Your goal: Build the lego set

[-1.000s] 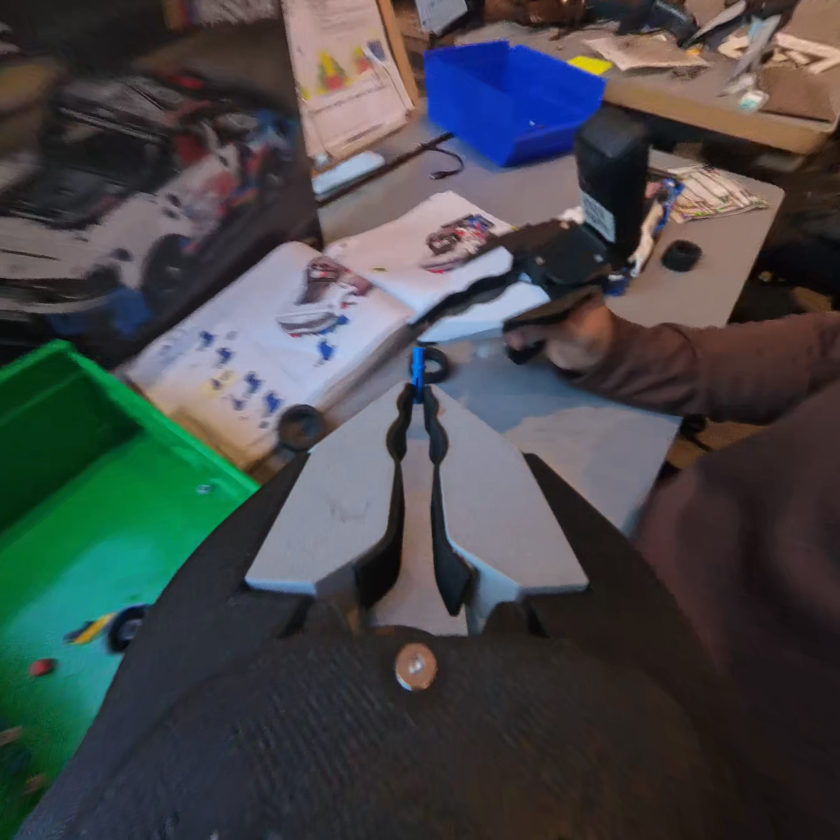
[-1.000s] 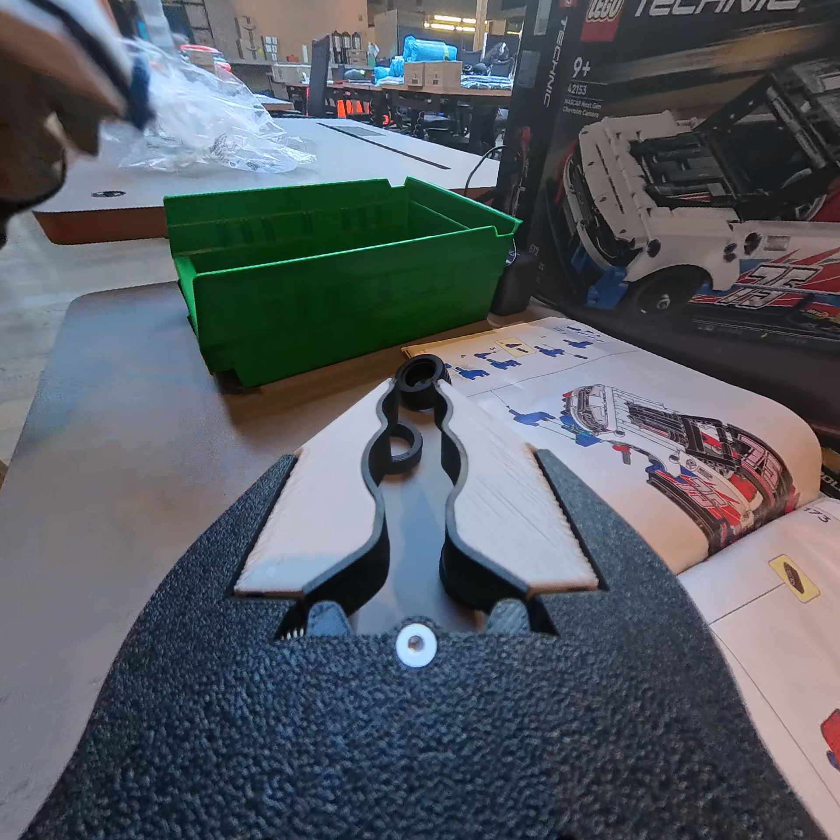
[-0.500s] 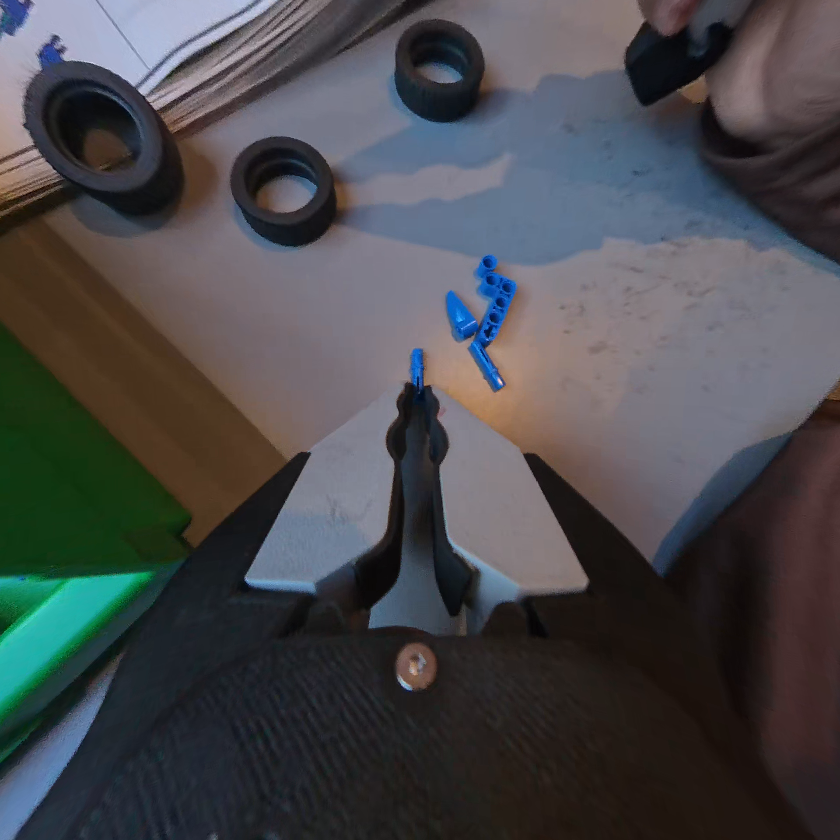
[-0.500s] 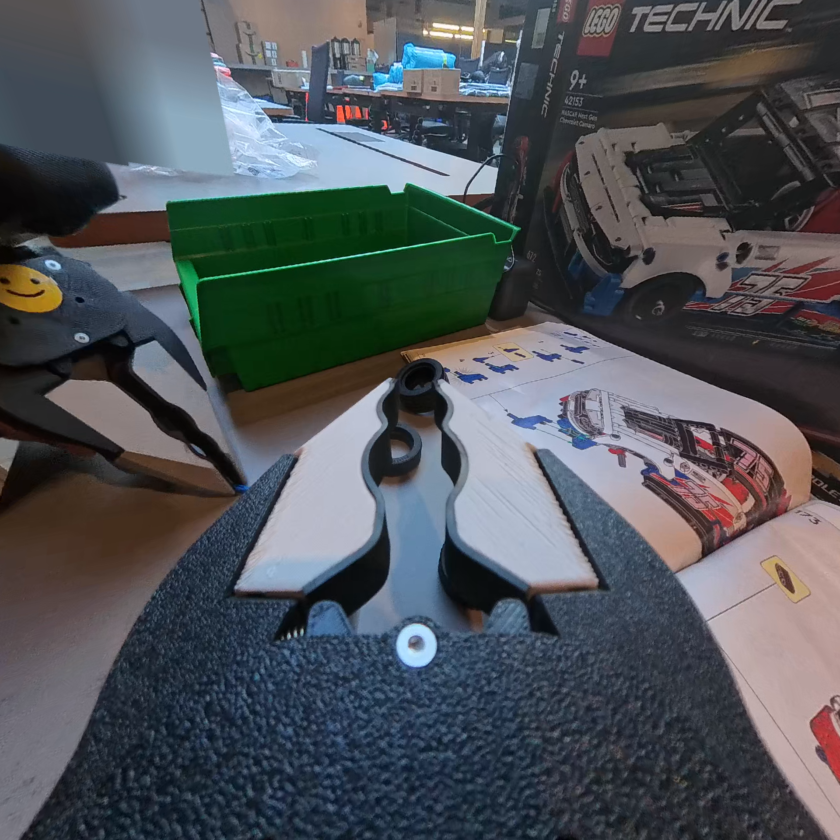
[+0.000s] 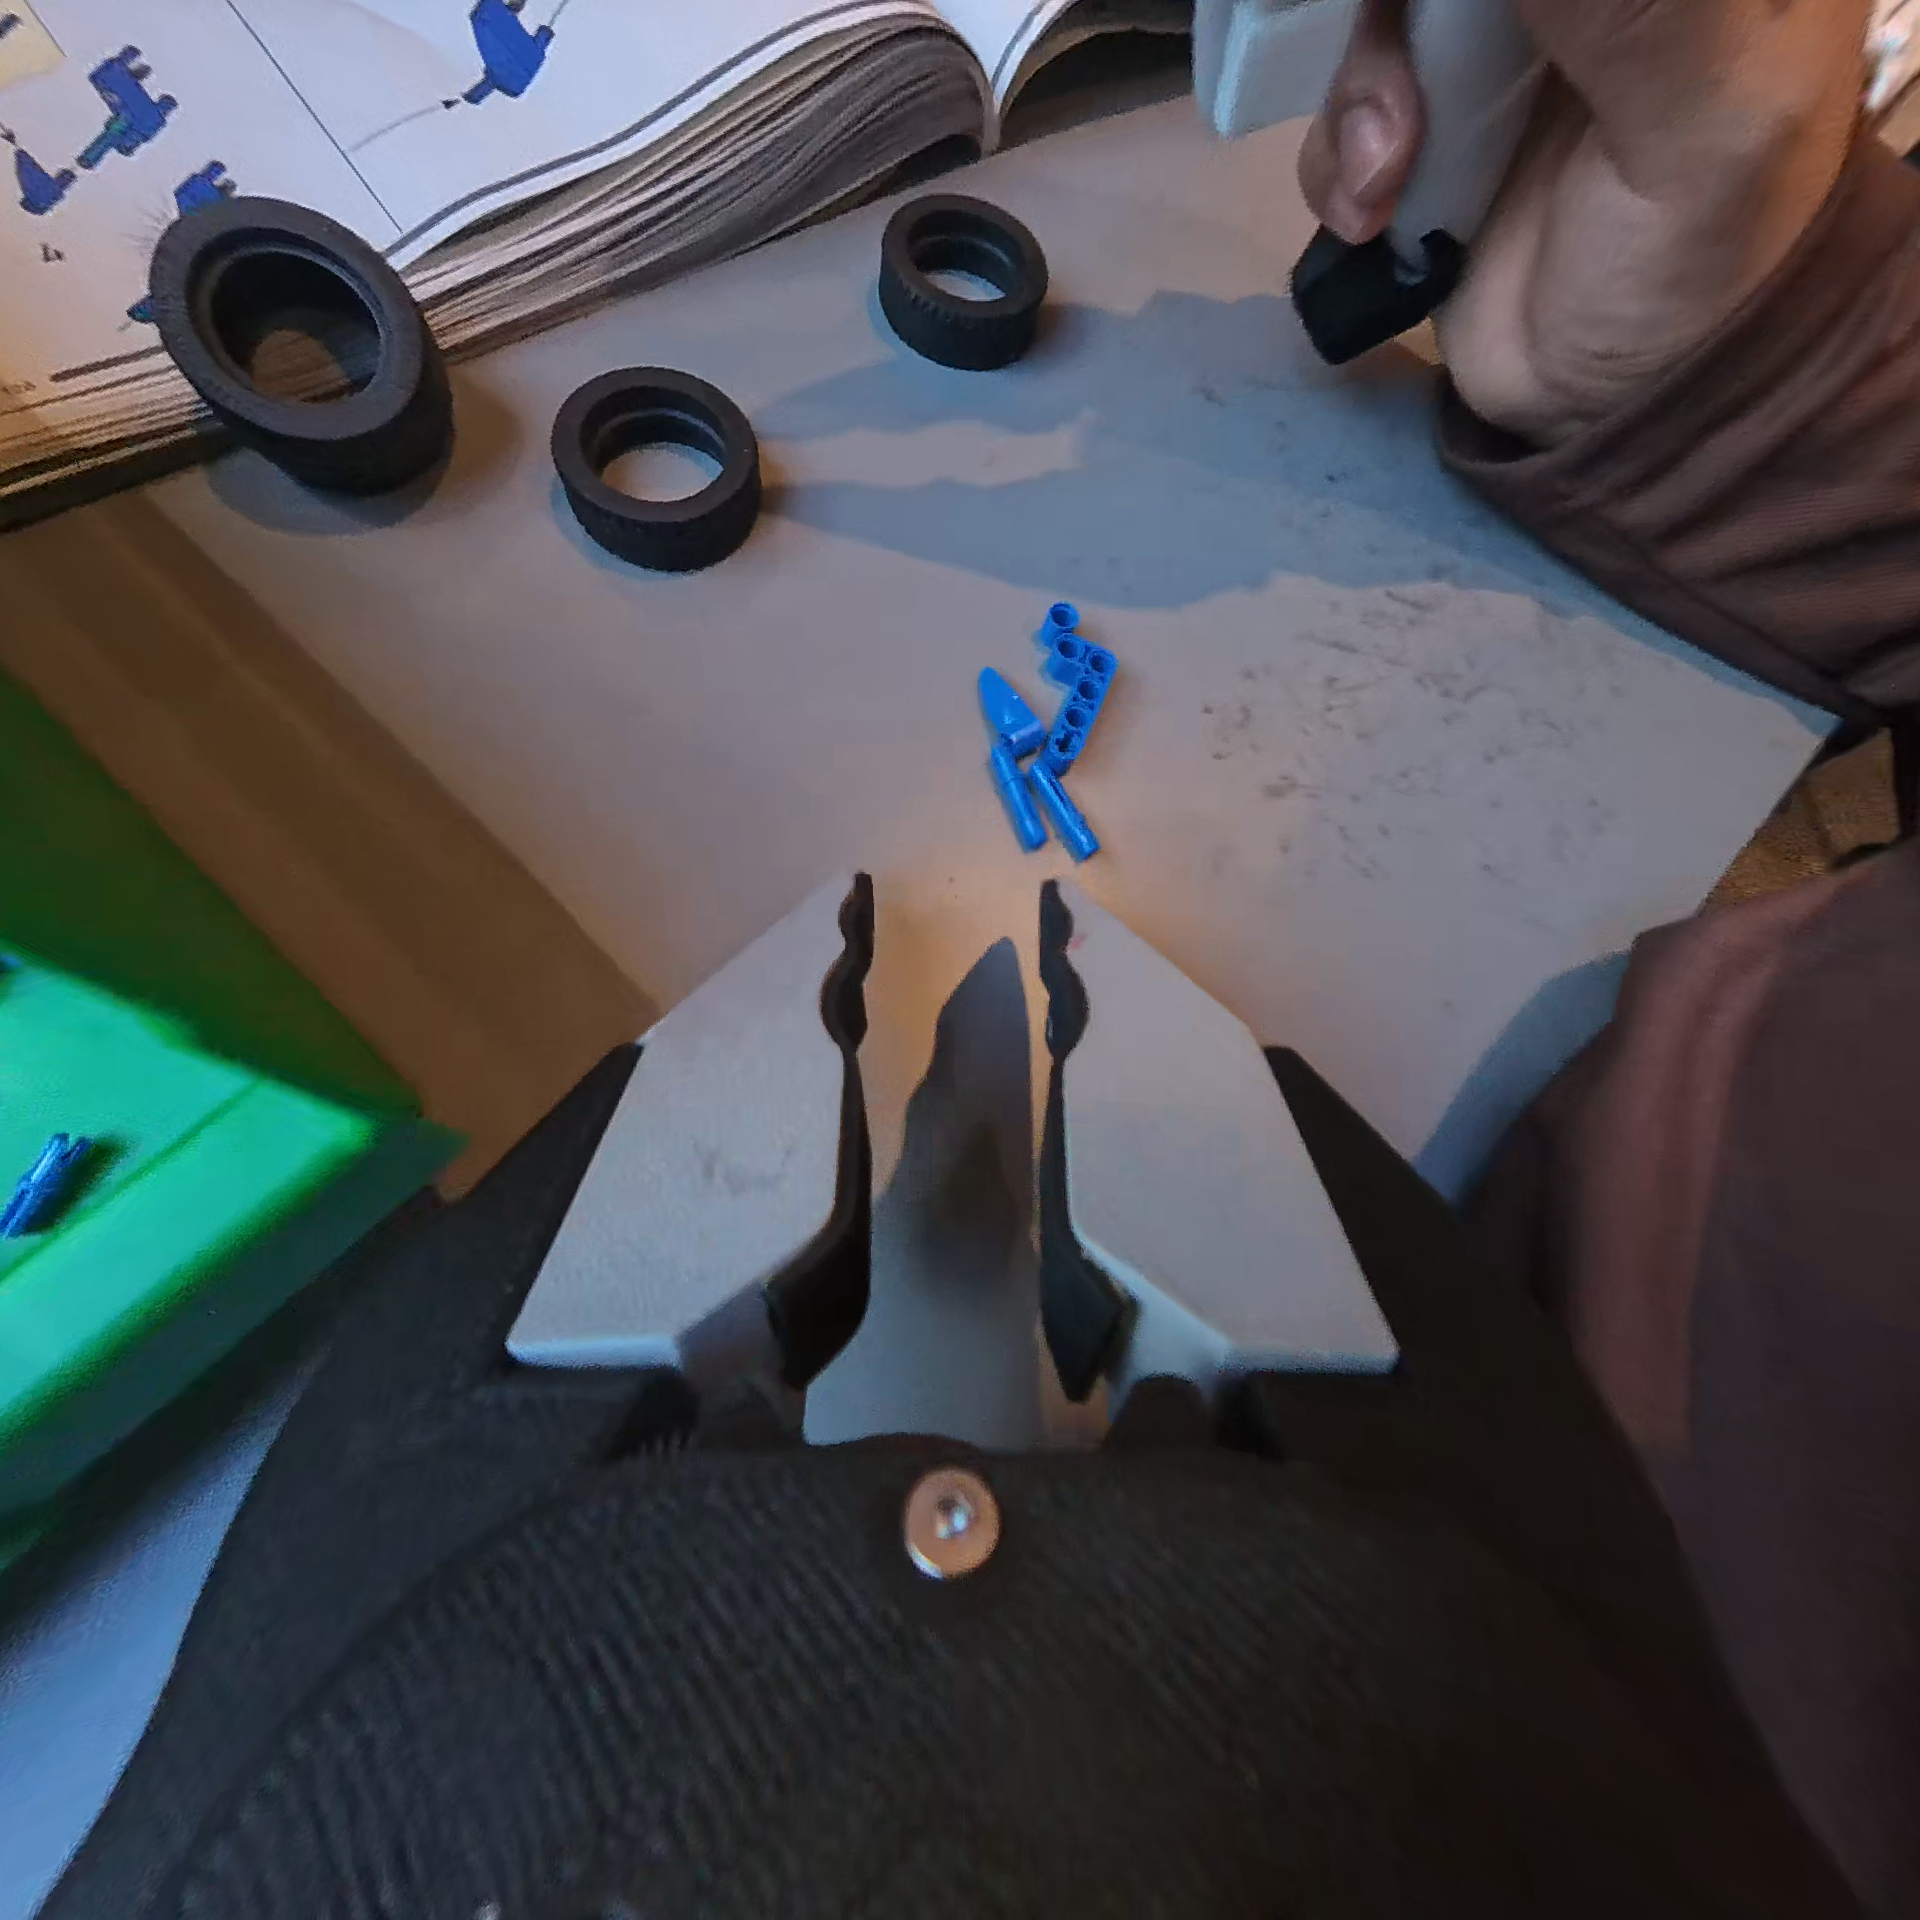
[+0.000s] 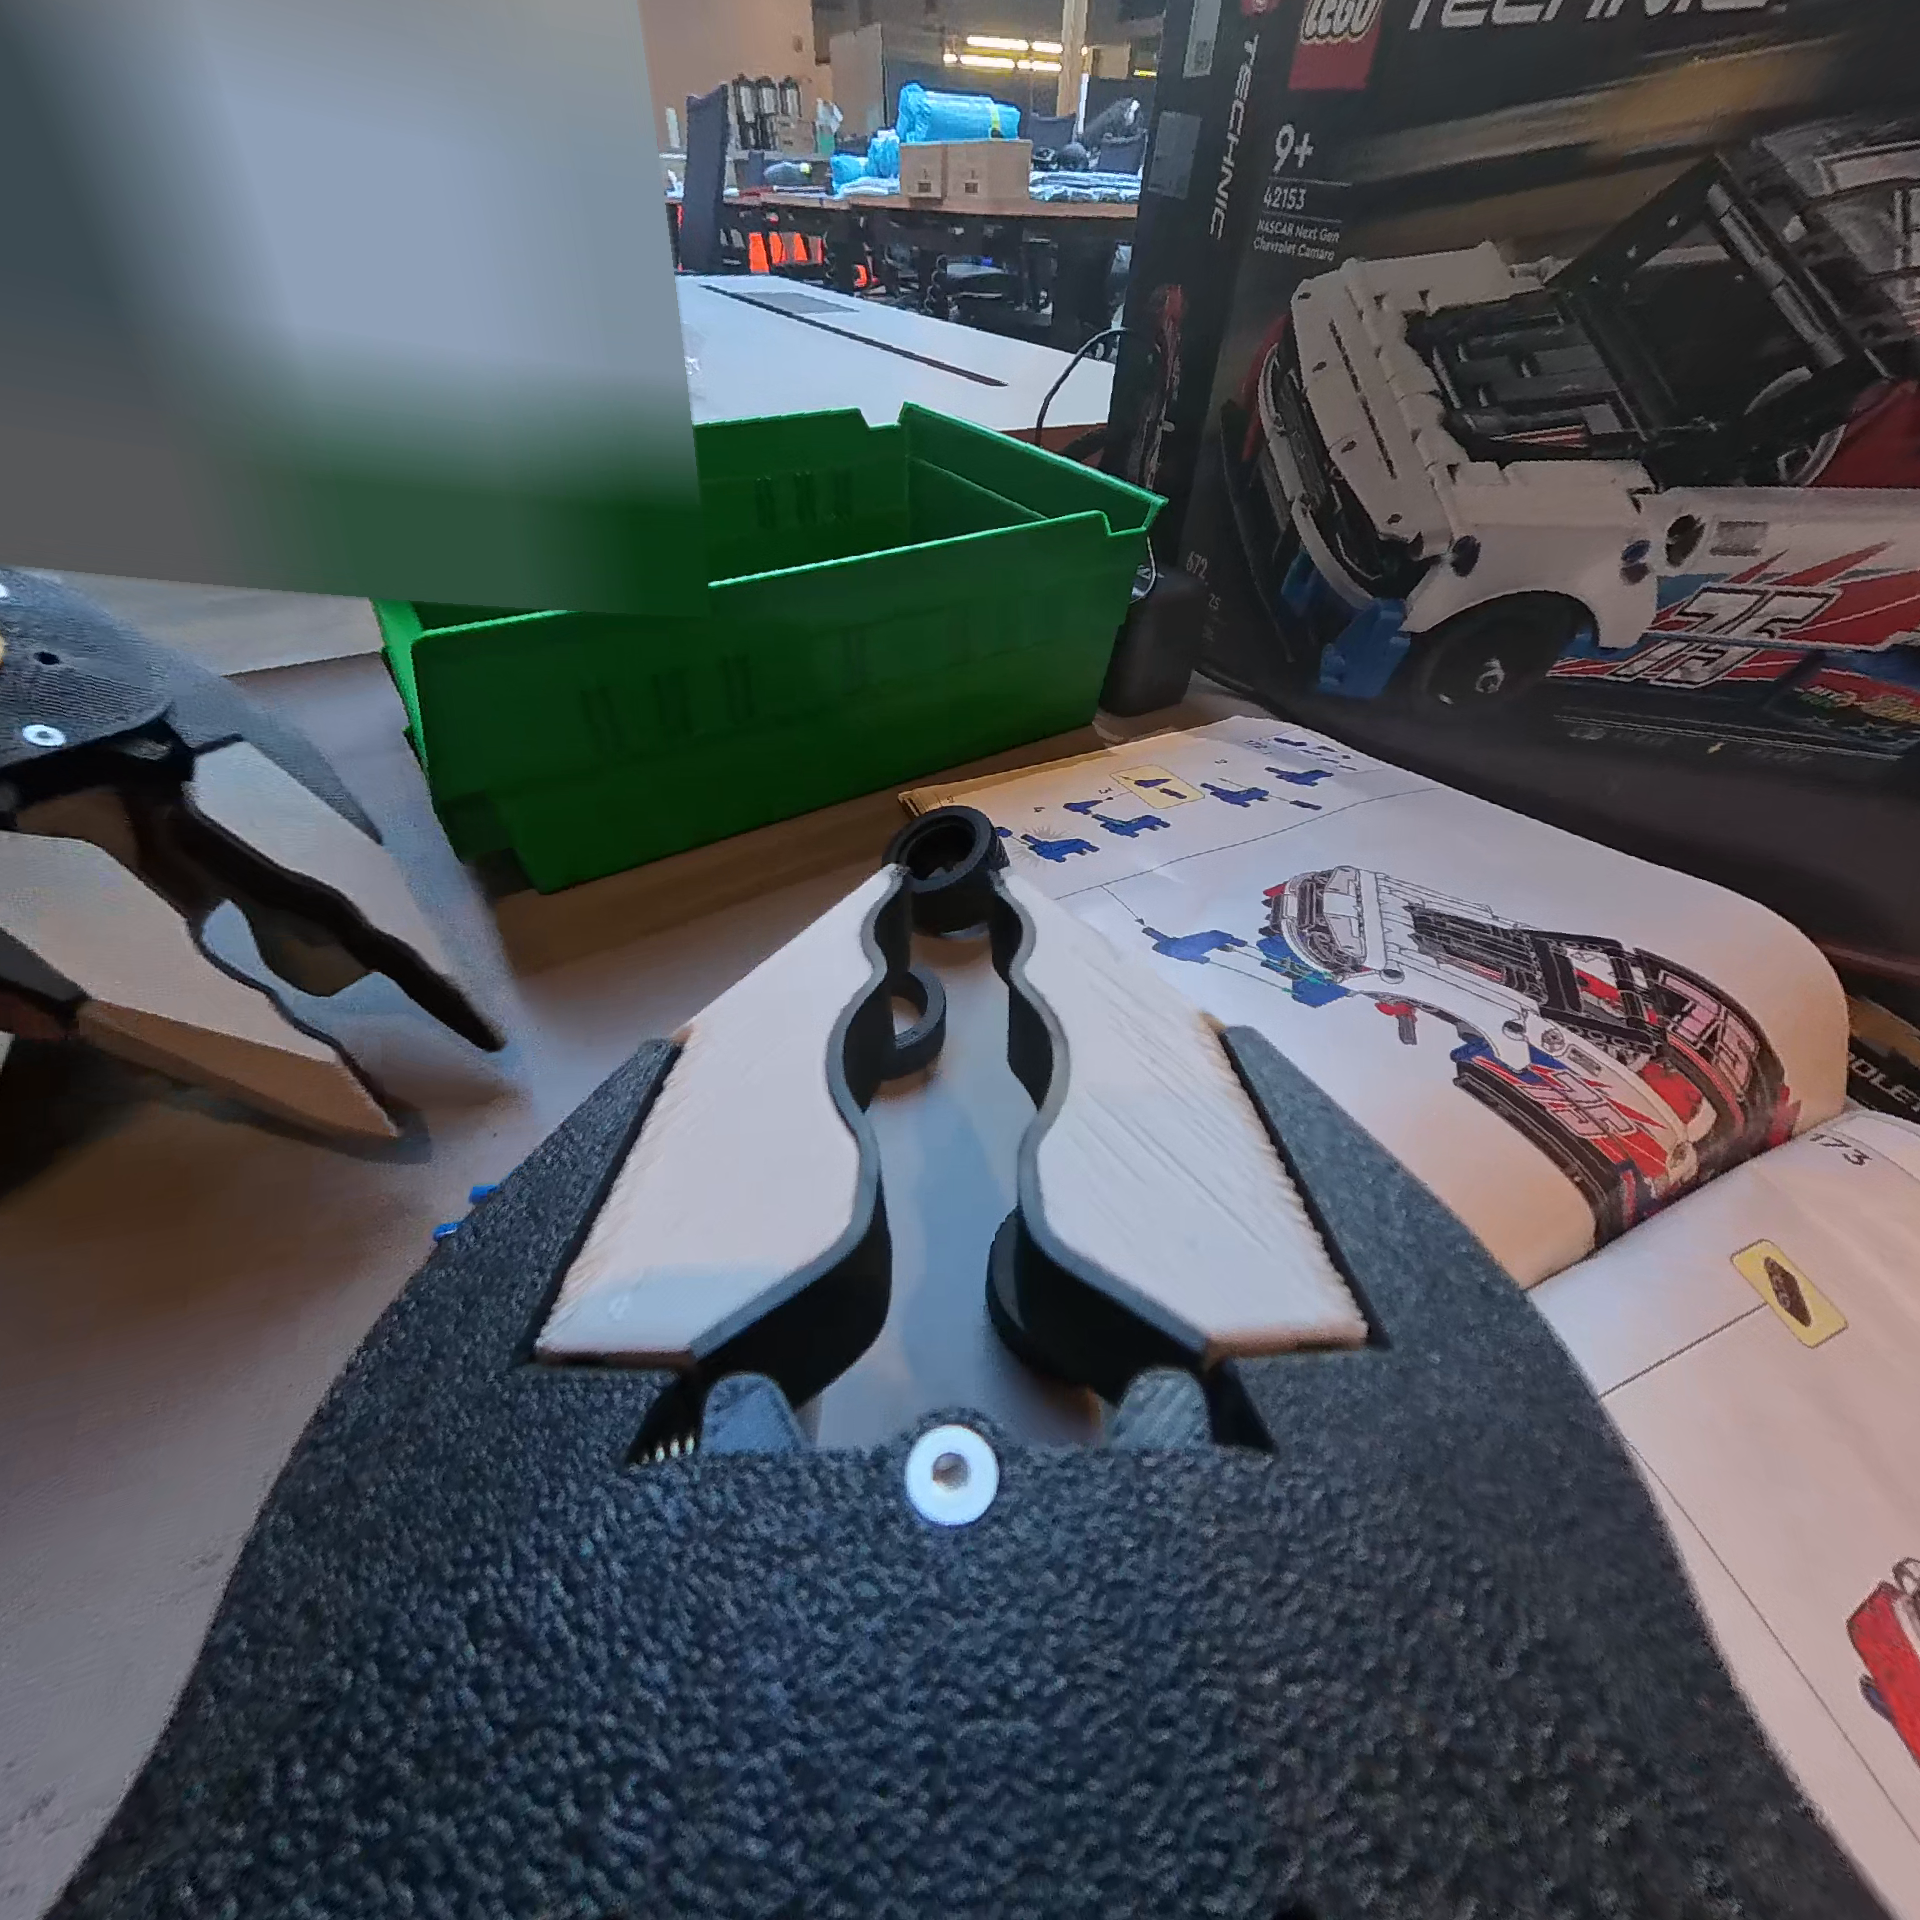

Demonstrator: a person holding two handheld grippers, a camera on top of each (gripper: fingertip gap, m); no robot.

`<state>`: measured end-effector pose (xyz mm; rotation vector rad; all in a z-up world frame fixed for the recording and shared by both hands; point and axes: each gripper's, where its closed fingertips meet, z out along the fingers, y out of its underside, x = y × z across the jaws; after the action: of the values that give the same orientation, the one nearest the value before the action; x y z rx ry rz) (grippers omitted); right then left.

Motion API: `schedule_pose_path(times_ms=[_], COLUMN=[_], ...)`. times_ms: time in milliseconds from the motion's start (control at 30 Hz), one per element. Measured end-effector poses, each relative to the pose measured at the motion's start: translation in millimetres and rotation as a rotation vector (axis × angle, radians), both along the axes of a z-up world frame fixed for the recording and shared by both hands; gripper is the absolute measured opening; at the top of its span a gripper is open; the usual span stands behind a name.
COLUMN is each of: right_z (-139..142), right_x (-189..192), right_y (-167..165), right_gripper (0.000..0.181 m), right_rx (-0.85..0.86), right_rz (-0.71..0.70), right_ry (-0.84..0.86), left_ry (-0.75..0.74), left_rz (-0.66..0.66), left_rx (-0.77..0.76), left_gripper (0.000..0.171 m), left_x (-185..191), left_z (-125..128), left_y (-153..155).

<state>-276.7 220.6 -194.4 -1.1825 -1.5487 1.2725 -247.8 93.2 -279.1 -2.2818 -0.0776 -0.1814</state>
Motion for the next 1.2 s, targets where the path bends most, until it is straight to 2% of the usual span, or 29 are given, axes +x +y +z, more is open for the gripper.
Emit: schedule_pose_path(times_ms=[200,333,433,533,633,700,767,833,900,1000,1200], right_z=[-2,-4,-9,-13,-16,-15,-15,-14,-12,-10,-10], right_x=[-1,-4,-8,-11,-13,-13,-13,-13,-12,-10,-9], right_y=[6,14,19,24,25,26,26,26,25,24,22], right_gripper=[0.014,0.014,0.014,0.014,0.014,0.014,0.014,0.015,0.015,0.015,0.015], right_rx=[-0.003,-0.006,-0.002,0.003,-0.005,-0.011,-0.023,-0.038,-0.059,-0.082,-0.089], right_rz=[-0.026,-0.061,-0.087,-0.111,-0.114,-0.112,-0.103,-0.096,-0.086,-0.069,-0.054], right_ry=[0.0,0.002,-0.011,-0.026,-0.039,-0.036,-0.035,-0.032,-0.023,-0.019,-0.018], left_ry=[0.017,0.076,0.217,0.408,0.487,0.534,0.53,0.469,0.477,0.54,0.29], left_rz=[-0.055,-0.003,0.122,0.423,0.502,0.473,0.413,0.25,0.139,0.094,-0.166], left_rx=[0.159,0.307,0.334,0.226,0.111,0.055,-0.039,-0.123,-0.215,-0.401,-0.417], left_gripper=[0.045,0.042,0.038,0.022,0.023,0.025,0.025,0.026,0.026,0.03,0.023], left_x=[1,-31,-86,-179,-239,-265,-282,-280,-286,-302,-229], left_z=[29,65,88,100,115,127,129,120,109,91,49], left_y=[-27,-46,-63,-94,-114,-112,-104,-85,-71,-63,-41])
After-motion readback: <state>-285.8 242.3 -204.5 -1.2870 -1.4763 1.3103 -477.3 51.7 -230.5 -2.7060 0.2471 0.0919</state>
